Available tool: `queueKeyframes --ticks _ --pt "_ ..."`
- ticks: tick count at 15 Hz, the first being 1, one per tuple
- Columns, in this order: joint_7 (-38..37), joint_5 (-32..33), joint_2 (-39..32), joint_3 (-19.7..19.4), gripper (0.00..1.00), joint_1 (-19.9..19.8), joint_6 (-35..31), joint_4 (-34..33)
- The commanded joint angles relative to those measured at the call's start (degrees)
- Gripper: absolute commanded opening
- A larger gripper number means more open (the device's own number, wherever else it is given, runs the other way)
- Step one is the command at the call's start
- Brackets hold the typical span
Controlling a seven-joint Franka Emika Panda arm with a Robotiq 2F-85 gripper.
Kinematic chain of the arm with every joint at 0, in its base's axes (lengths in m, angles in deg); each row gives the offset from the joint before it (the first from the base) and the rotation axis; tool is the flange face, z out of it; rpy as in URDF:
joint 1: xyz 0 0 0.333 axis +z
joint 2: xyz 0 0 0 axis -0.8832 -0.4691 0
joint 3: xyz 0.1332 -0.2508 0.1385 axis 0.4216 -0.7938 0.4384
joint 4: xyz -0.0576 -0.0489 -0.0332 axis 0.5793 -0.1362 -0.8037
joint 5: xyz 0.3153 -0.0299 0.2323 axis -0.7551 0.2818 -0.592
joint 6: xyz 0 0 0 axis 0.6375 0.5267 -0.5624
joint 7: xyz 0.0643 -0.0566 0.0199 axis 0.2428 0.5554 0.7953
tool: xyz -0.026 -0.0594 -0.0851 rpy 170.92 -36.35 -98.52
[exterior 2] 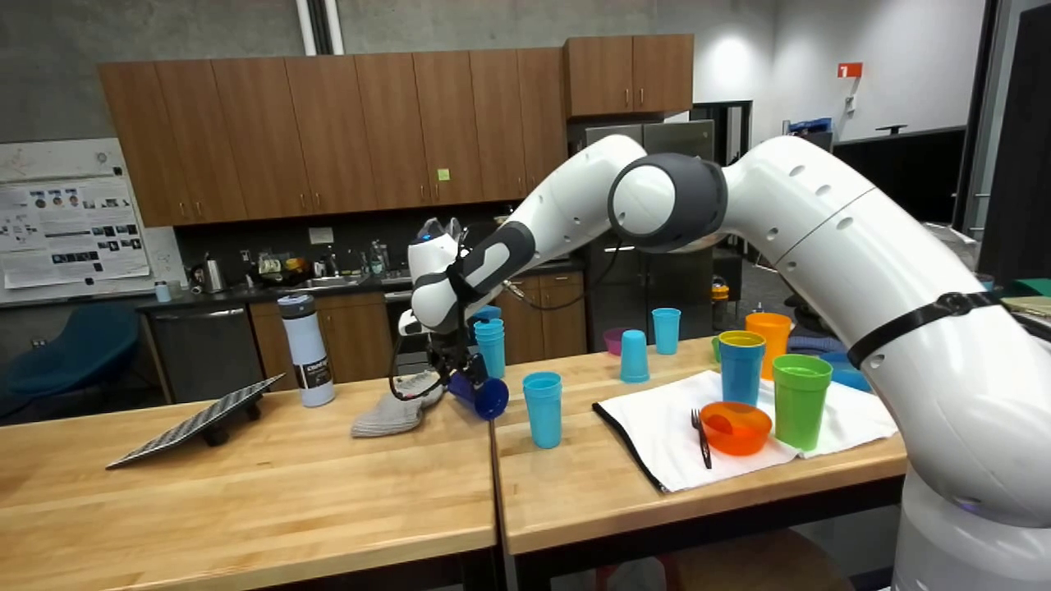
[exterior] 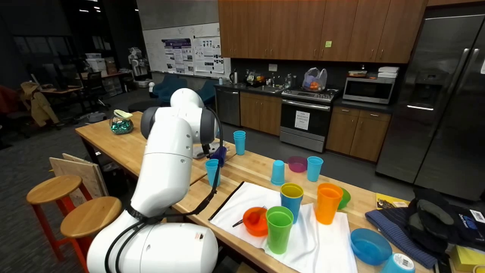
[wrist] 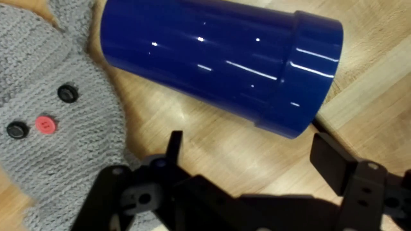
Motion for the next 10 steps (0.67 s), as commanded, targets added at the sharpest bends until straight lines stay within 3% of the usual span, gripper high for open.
queueKeyframes --ticks 1,10 --pt "-2.58 0.99 2.14 -1.24 1.00 0.85 2.53 1.67" --pt "-6.89 3.69 3.41 -3.17 1.00 2.27 6.90 2.66"
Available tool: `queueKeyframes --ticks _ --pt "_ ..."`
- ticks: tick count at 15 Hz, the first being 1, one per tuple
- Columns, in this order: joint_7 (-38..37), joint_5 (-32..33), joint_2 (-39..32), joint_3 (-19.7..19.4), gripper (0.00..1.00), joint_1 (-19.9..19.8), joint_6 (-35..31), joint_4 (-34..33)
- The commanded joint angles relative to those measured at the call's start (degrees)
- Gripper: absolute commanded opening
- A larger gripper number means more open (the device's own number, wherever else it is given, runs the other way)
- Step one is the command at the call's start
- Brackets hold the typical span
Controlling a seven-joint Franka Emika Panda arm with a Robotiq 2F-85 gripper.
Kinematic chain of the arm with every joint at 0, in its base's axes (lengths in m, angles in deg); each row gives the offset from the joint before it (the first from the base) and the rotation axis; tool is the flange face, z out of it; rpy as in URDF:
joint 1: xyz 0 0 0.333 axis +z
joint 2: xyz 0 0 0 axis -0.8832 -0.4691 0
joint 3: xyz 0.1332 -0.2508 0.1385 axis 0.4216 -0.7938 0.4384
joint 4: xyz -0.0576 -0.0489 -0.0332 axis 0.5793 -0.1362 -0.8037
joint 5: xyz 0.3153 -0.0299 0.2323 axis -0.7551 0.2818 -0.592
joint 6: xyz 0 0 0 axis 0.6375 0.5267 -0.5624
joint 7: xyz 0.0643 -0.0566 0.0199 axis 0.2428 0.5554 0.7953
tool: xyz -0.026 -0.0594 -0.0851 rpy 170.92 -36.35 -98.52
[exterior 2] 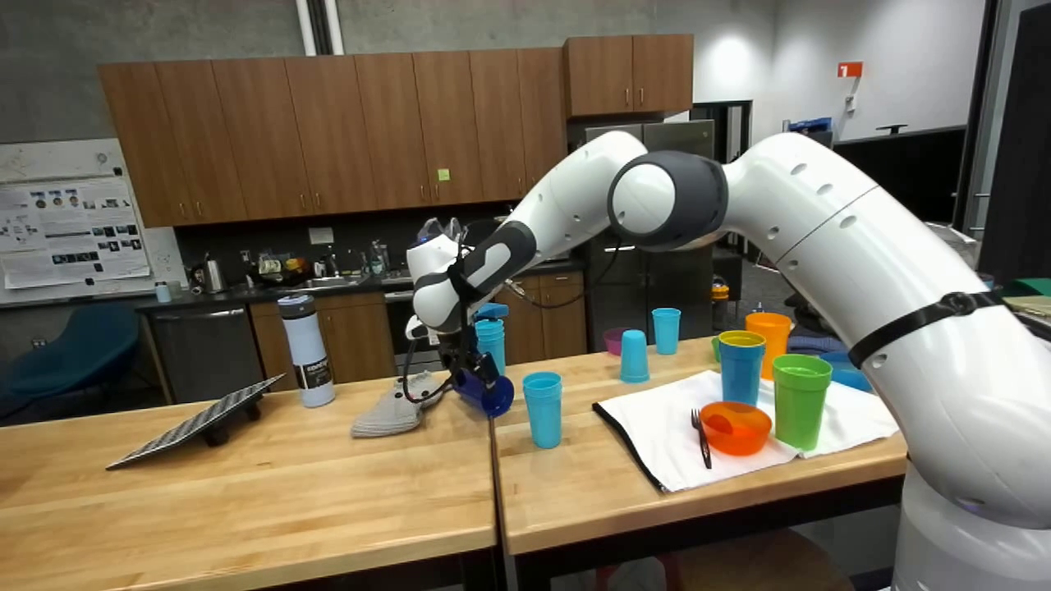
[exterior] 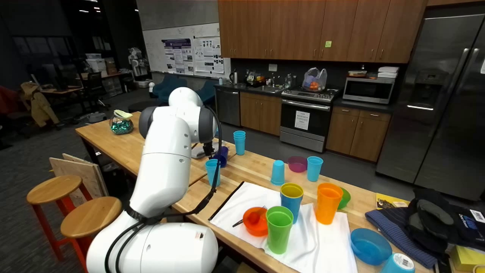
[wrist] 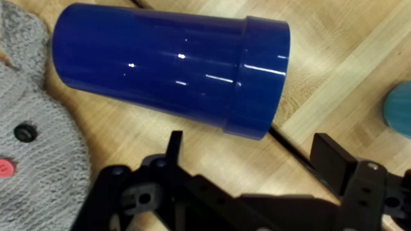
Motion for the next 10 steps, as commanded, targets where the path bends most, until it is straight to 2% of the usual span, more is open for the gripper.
queueKeyframes --ticks 1,5,8,10 --pt "-4.15 2.52 2.73 -1.72 1.00 1.56 0.89 2.47" --pt "-6.26 4.32 3.66 -2.54 1.00 1.66 0.72 2.85" --pt "0.09 7.04 5.18 -1.12 1.00 0.65 -2.26 5.71" --pt "5.19 6.26 6.03 0.08 1.00 -1.10 -5.01 7.32"
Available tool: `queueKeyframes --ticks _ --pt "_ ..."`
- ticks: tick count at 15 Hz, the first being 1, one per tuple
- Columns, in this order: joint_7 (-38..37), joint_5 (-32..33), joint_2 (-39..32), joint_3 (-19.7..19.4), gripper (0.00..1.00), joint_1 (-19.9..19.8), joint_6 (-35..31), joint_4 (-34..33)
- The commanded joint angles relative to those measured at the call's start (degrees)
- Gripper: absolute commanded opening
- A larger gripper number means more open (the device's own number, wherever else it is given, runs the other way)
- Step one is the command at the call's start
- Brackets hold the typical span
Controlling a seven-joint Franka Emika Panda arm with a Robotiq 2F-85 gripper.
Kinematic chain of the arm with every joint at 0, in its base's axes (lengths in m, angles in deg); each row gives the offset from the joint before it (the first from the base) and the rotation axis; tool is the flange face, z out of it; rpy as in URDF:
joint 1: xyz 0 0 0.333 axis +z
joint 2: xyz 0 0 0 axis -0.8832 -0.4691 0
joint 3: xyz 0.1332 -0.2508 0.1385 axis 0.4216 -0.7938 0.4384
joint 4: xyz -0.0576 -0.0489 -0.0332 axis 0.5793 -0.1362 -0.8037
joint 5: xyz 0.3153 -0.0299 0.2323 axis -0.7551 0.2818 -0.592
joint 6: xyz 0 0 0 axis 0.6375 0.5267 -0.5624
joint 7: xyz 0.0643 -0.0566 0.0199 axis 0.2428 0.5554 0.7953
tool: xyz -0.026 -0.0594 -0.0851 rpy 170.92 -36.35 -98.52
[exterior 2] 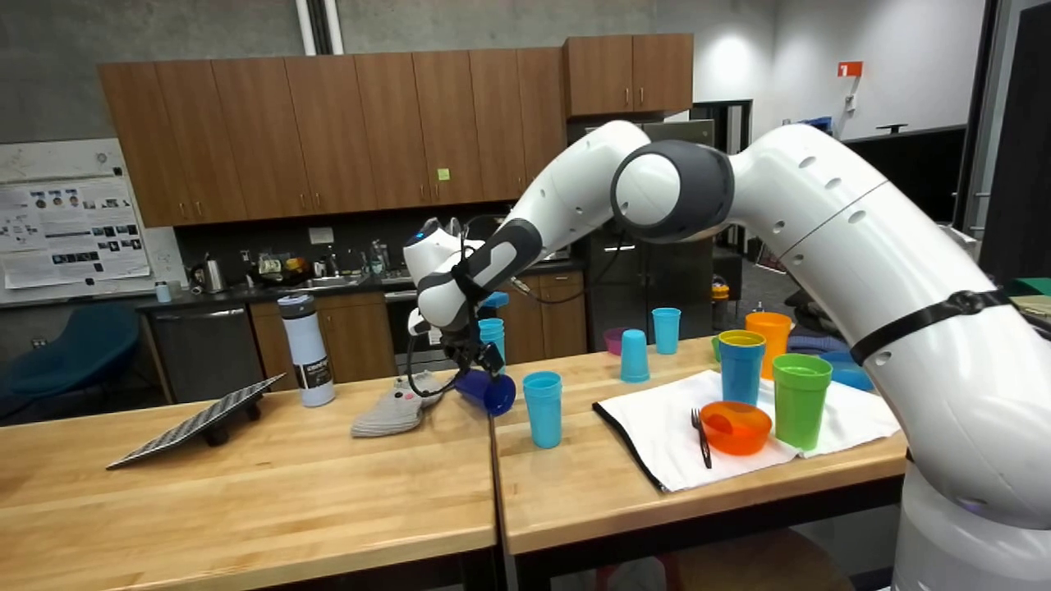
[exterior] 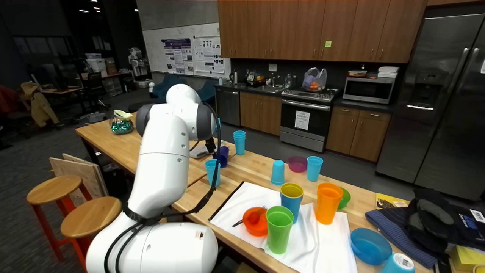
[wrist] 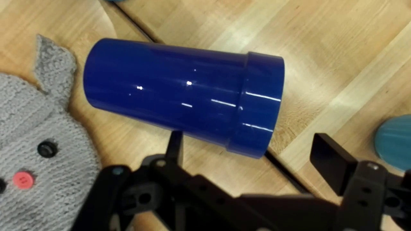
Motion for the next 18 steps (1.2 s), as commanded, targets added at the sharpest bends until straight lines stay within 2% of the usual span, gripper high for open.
queueKeyframes --ticks 1,5,6,10,18 --pt "7.21 -0.05 4.45 1.83 1.00 -2.31 -5.36 6.76" --pt "15.36 -0.78 5.85 3.32 1.00 -4.77 -9.67 10.49" --pt "17.90 -0.39 5.70 4.81 1.00 -6.51 -9.78 10.43" --pt "24.89 -1.08 6.63 6.53 1.00 -9.00 -10.96 13.13" --pt "28.72 -0.22 7.53 5.93 1.00 -9.35 -11.65 15.55"
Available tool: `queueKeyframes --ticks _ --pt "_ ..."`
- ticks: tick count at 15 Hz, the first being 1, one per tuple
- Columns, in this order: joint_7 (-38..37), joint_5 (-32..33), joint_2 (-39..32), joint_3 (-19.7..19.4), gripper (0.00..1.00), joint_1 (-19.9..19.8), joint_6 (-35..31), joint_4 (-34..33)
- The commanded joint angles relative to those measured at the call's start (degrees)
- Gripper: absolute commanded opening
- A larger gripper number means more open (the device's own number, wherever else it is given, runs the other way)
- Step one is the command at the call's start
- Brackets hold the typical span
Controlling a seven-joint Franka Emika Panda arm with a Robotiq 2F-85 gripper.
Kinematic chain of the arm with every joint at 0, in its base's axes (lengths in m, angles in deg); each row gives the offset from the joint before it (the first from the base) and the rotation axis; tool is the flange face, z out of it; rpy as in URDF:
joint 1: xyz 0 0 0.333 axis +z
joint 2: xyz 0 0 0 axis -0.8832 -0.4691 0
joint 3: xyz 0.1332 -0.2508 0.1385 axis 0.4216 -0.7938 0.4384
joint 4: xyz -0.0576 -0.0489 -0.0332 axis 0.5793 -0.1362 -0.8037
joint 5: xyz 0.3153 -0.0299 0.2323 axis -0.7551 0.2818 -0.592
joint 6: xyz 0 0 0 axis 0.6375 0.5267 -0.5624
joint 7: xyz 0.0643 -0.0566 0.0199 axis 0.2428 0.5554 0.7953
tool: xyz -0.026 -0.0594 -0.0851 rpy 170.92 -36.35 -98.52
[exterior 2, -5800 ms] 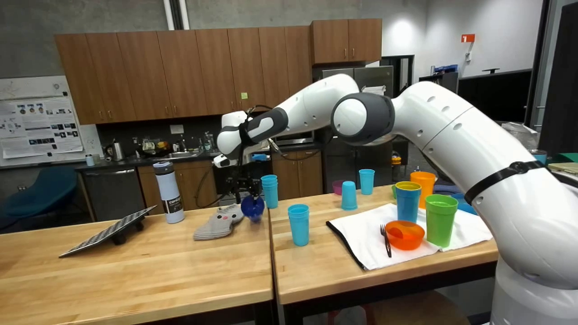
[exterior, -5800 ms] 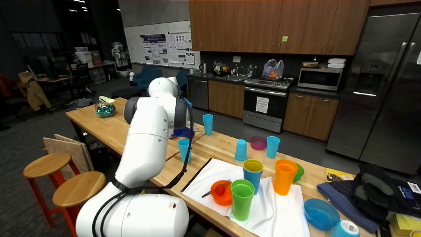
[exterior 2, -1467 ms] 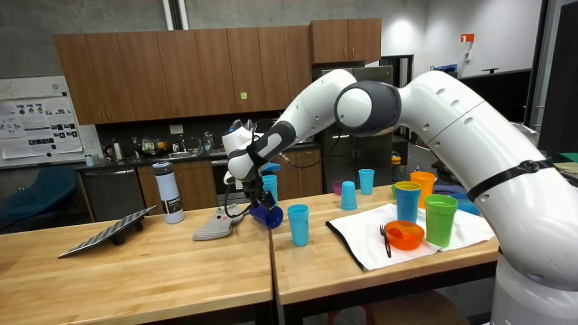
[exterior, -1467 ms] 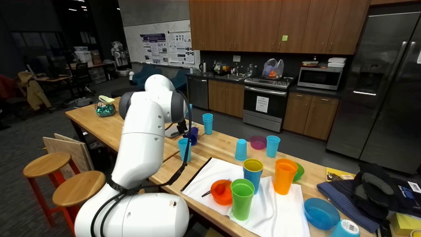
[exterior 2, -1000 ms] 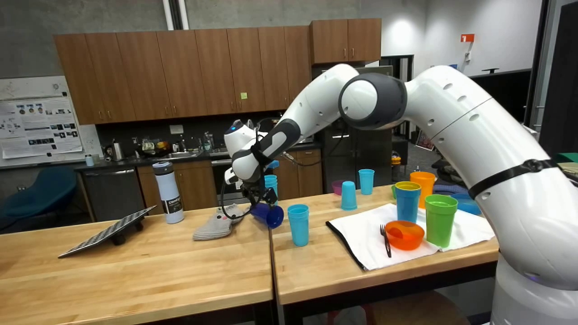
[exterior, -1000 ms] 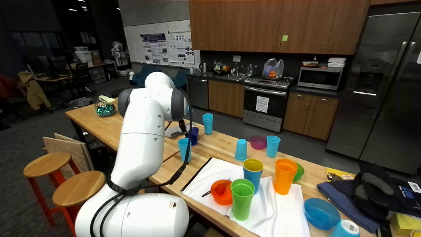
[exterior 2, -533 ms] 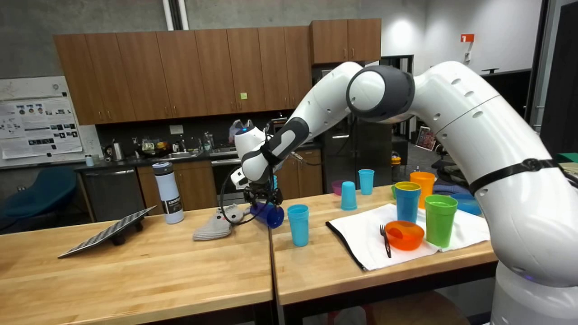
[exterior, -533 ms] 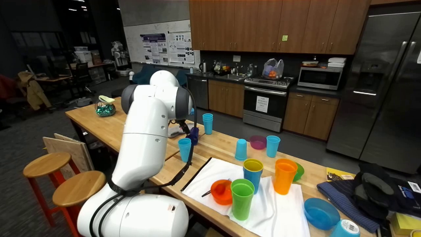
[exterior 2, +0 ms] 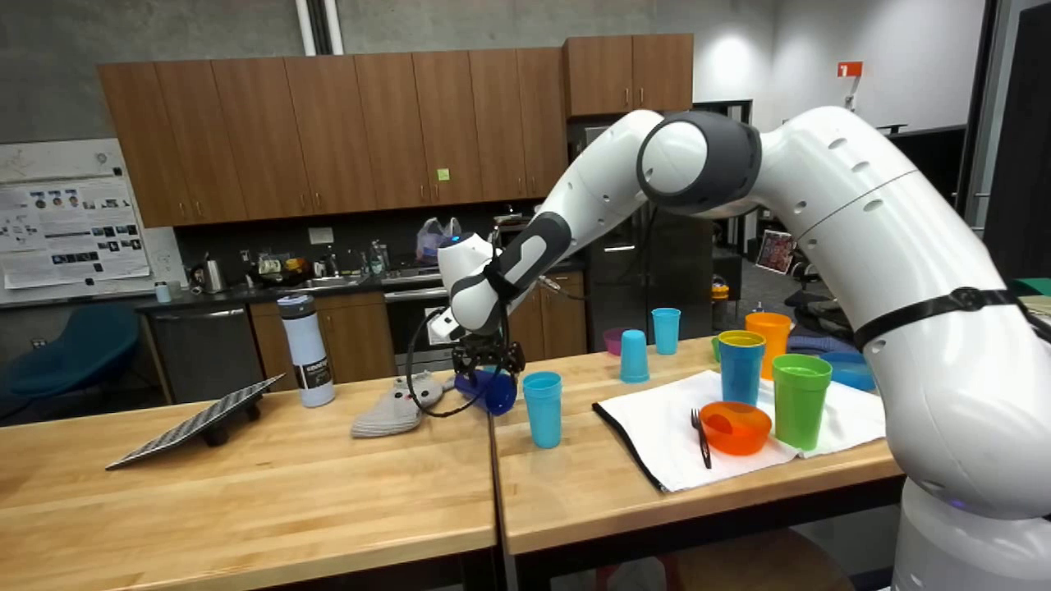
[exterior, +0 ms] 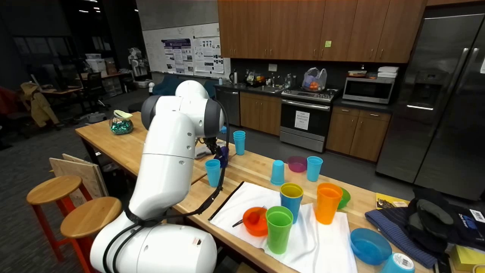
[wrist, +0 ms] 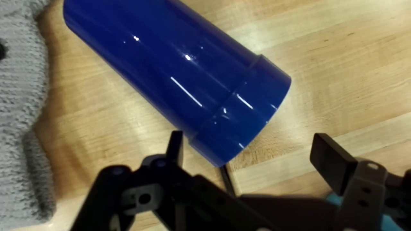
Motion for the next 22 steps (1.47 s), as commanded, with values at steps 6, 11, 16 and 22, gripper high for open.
queueKeyframes --ticks 6,11,16,22 --pt "1.04 0.85 2.92 -0.48 0.61 -0.89 -2.75 3.96" --pt "-0.20 0.98 3.40 -0.44 0.21 -0.37 -4.99 5.88" --pt "0.68 0.84 3.72 -0.46 0.01 -0.75 -5.79 6.14" --pt "0.57 0.42 3.95 -0.22 0.26 -0.57 -5.49 6.08"
